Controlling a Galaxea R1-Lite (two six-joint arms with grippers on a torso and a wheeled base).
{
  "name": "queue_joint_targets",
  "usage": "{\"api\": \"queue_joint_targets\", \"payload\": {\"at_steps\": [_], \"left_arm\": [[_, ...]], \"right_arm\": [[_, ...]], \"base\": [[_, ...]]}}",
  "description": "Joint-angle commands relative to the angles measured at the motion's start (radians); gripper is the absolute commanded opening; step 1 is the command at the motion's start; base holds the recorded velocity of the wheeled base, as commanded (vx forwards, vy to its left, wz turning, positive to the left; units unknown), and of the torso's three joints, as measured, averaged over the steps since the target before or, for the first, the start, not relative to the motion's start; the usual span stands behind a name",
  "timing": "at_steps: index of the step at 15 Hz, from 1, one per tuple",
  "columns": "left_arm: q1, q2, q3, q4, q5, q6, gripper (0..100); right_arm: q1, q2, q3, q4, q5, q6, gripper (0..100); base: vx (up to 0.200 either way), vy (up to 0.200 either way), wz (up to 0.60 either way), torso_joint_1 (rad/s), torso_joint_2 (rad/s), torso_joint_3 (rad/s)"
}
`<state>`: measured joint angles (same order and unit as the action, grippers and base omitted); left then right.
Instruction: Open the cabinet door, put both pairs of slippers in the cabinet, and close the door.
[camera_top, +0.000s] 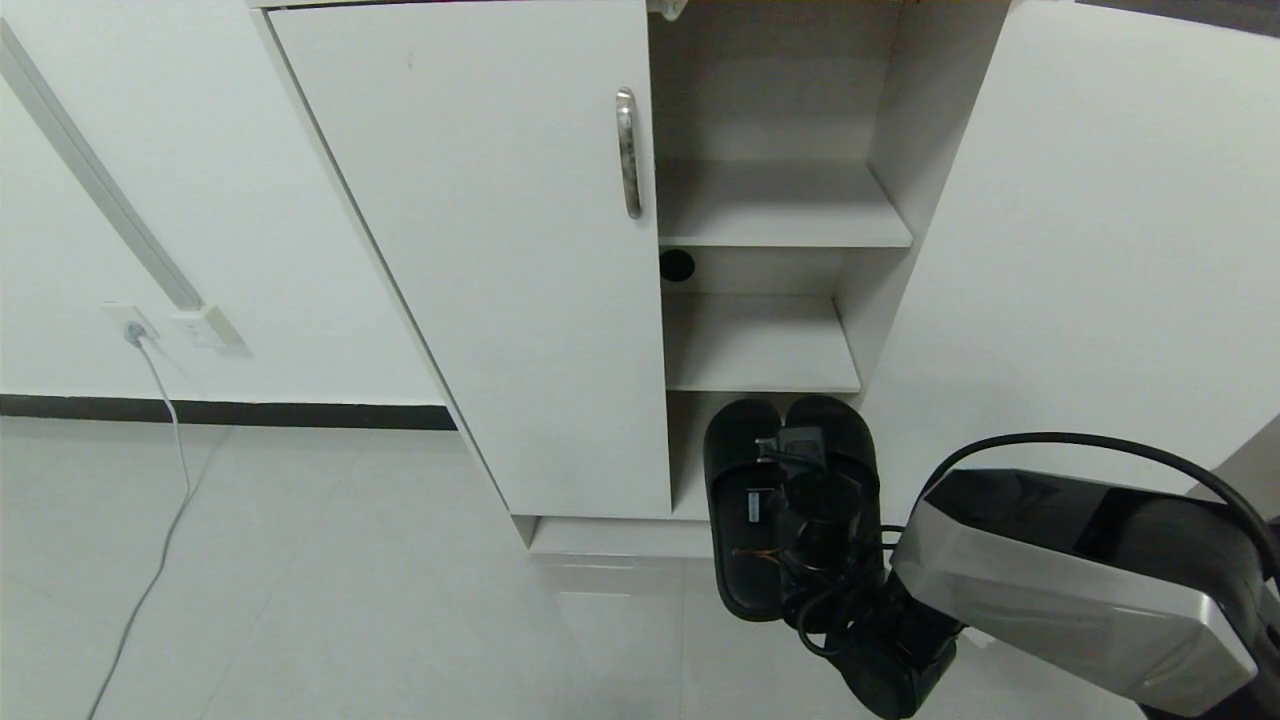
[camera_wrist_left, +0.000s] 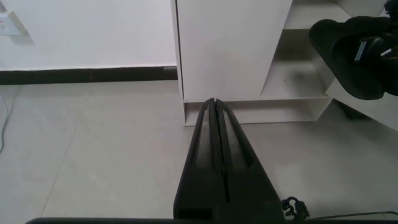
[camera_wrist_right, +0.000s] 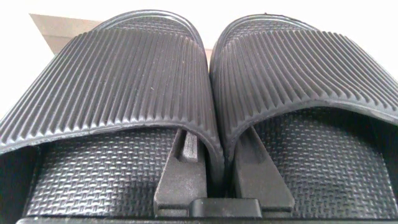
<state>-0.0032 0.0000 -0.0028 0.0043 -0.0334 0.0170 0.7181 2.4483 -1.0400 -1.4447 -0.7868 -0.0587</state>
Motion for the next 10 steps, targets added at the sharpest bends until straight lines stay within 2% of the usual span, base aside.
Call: {"api": "queue_joint_targets", "payload": {"at_steps": [1,10], "left_arm": [[0.000,0.002,0.000,0.000,0.000,0.001,0],[0.000,0.002,0.000,0.000,0.000,0.000,0]], "right_arm": [[0.000,-0.002,0.000,0.000,0.000,-0.001,0],[0.000,-0.003,-0.003,0.001,0.000,-0.003,0]], "base": [[0.200,0.000,0.00,0.002,0.01,-0.002],[0.200,0.000,0.00,0.001,0.00,0.002]]}}
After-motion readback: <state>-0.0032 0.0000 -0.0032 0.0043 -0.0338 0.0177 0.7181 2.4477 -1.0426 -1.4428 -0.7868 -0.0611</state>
